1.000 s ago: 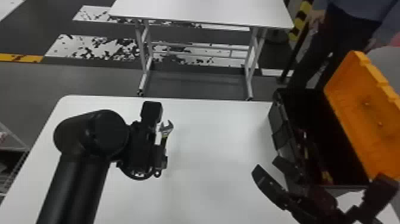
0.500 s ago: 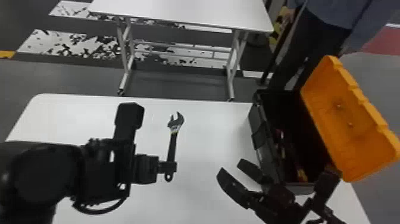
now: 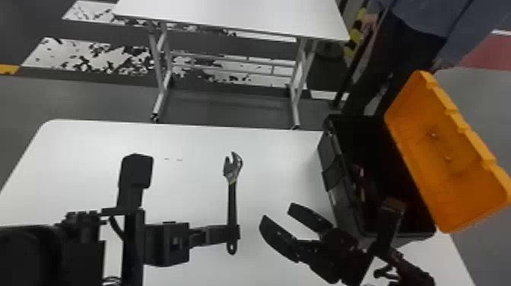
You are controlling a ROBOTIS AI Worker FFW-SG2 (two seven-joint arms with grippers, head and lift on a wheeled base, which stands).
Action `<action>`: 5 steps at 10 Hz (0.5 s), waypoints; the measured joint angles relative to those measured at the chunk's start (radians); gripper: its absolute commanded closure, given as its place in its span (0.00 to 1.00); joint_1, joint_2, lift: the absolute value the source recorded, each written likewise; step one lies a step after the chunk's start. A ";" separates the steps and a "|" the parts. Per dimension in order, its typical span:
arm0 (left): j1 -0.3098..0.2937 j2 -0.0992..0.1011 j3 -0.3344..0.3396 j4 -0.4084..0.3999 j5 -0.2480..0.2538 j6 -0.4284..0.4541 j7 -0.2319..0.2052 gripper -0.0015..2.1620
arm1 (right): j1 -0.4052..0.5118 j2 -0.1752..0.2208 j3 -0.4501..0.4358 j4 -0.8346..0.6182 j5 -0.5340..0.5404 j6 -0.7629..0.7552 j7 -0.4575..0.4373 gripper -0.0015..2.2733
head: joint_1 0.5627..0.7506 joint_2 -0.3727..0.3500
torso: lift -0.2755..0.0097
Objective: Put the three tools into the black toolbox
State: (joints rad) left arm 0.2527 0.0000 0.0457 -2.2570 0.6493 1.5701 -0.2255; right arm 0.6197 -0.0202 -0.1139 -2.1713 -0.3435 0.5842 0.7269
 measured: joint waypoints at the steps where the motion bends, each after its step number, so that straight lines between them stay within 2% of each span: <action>1: 0.016 0.000 0.020 0.002 -0.030 0.000 -0.132 0.63 | -0.019 -0.001 -0.009 -0.009 0.005 0.039 0.000 0.03 | 0.70 0.30 | 0.79; 2: 0.030 0.000 0.052 0.008 -0.071 0.000 -0.261 0.63 | -0.035 -0.003 -0.018 -0.019 0.008 0.074 0.000 0.03 | 0.70 0.30 | 0.79; 4: 0.042 0.000 0.102 0.017 -0.110 0.000 -0.467 0.63 | -0.060 -0.006 -0.021 -0.029 0.019 0.119 -0.004 0.03 | 0.70 0.31 | 0.79; 5: 0.049 0.000 0.120 0.018 -0.128 0.000 -0.553 0.63 | -0.072 -0.007 -0.018 -0.032 0.027 0.138 -0.009 0.03 | 0.70 0.32 | 0.79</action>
State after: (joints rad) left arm 0.3020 0.0000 0.1656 -2.2391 0.5214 1.5701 -0.7785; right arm 0.5479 -0.0268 -0.1319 -2.2030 -0.3165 0.7222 0.7179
